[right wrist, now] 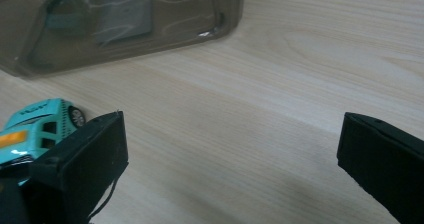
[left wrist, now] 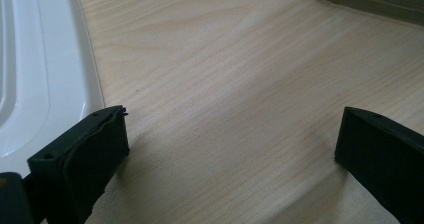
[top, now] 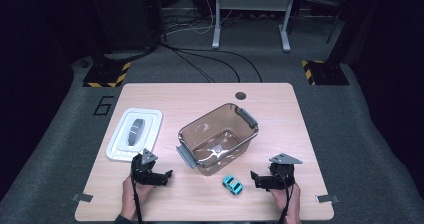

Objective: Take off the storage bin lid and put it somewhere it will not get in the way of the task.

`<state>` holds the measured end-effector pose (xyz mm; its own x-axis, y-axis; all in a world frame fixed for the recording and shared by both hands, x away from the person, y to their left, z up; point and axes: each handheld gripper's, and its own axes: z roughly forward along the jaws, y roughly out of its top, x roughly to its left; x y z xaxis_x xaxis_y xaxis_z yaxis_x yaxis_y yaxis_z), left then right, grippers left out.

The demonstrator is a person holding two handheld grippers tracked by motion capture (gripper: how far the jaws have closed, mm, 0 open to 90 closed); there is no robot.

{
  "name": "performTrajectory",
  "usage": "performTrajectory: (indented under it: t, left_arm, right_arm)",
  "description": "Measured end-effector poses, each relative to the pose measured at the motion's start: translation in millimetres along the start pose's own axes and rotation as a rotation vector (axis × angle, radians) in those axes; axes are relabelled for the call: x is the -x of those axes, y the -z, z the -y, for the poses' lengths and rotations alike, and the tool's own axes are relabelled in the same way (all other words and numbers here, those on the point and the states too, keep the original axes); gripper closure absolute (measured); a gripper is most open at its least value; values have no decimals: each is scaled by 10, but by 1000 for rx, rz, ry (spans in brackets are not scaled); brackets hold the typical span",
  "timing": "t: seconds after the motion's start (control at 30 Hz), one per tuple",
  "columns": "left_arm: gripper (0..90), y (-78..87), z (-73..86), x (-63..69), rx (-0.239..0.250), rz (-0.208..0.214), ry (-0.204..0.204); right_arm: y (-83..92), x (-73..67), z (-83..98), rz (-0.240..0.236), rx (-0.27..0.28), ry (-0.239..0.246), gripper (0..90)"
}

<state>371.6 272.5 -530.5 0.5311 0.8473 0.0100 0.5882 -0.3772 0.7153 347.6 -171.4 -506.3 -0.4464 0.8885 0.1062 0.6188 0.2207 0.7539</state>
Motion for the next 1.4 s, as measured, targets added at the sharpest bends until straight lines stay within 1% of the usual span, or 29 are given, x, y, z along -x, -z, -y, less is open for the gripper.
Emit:
performTrajectory:
  t: [0.07, 0.1, 0.17, 0.2, 0.3, 0.37, 0.4, 0.43, 0.5, 0.57, 0.67, 0.7, 0.87, 0.9, 0.93, 0.97, 1.0, 1.07, 1.13, 1.17, 1.2, 1.23, 1.27, 1.37, 1.4]
  left_arm:
    - [3, 2, 0, -3, -3, 1, -4]
    - [3, 2, 0, -2, -3, 0, -4]
    - [3, 2, 0, -2, -3, 1, -4]
    - [3, 0, 0, -1, 0, 0, -1]
    - [3, 0, 0, 0, 0, 0, 0]
    - [3, 2, 0, -3, -3, 1, -4]
    - [3, -1, 0, 1, 1, 0, 2]
    - [3, -1, 0, 1, 1, 0, 2]
    - [3, 1, 0, -1, -1, 0, -2]
    - [3, 2, 0, -2, -2, 0, -3]
    - [3, 1, 0, -2, -2, 0, -2]
    - [3, 2, 0, -3, -3, 1, -4]
    - [3, 2, 0, -3, -3, 0, -4]
    - [3, 2, 0, -3, -3, 0, -4]
    - [3, 2, 0, -3, -3, 0, -4]
    - [3, 2, 0, -2, -3, 0, -4]
    - [3, 9, -2, -10, -13, 2, -16]
    - [3, 9, -2, -10, -12, 2, -16]
    - [3, 7, -1, -8, -10, 2, -13]
    - [3, 8, -2, -10, -12, 2, -15]
    - [3, 9, -2, -10, -13, 2, -16]
    - [3, 9, -2, -10, -13, 2, -16]
    - [3, 6, -1, -7, -9, 2, -11]
    - [3, 9, -2, -10, -13, 2, -16]
    - [3, 10, -3, -11, -14, 3, -16]
  right_arm:
    - [17, -50, -10, -12, -5, 1, 0]
    - [18, -70, -14, -17, -7, 10, 0]
    - [20, -111, -25, -35, -11, 12, 0]
    - [19, -123, -31, -48, -11, 20, 0]
    - [17, -163, -36, -53, -18, 26, 0]
    - [6, -213, -43, -65, -28, 35, 0]
    - [6, -213, -43, -65, -28, 35, 0]
    - [-3, -245, -52, -68, -33, 45, 0]
    - [-4, -256, -56, -70, -37, 48, 0]
    - [-14, -306, -71, -71, -42, 60, 0]
    - [-23, -334, -77, -74, -45, 65, 0]
    - [-34, -357, -80, -83, -51, 72, 0]
    - [-64, -428, -92, -91, -71, 76, 0]
    - [-75, -441, -95, -92, -74, 86, 0]
    - [-75, -441, -95, -92, -74, 86, 0]
    - [-87, -471, -96, -96, -83, 96, 0]
    - [-97, -495, -95, -101, -89, 91, 0]
    - [-105, -505, -94, -103, -90, 96, 0]
    - [-123, -542, -94, -112, -100, 102, 0]
    - [-140, -579, -93, -127, -108, 109, 0]
    - [-140, -579, -93, -127, -108, 109, 0]
    - [-150, -589, -93, -131, -105, 119, 0]
    - [-153, -620, -92, -136, -114, 116, 1]
    - [-152, -690, -105, -151, -109, 122, 5]
    - [-157, -708, -108, -155, -108, 133, 5]
